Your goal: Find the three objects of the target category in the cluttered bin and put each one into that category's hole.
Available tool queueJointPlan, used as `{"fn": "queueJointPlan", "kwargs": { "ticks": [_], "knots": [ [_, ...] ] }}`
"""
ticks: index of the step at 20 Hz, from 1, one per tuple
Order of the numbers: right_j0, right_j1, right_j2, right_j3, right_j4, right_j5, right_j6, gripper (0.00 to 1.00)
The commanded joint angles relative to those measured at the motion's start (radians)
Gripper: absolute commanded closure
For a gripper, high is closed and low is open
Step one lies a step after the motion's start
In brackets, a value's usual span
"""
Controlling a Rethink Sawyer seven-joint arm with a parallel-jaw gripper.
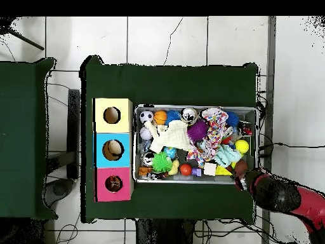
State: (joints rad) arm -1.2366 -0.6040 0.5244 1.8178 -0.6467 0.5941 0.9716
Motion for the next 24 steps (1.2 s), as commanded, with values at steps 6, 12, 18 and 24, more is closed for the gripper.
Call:
{"fn": "queueJointPlan", "kwargs": {
  "ticks": [6,12,18,24],
  "knots": [
    [0.012,0.163,-0.018,-0.135,-0.110,-0.043,-0.037,0.00],
    [0.009,0.213,0.014,-0.206,-0.118,-0.007,-0.089,0.00],
    [0.025,0.224,0.046,-0.299,-0.112,0.074,-0.178,0.00],
    [0.035,0.214,0.057,-0.324,-0.115,0.114,-0.212,0.00]
  ]
}}
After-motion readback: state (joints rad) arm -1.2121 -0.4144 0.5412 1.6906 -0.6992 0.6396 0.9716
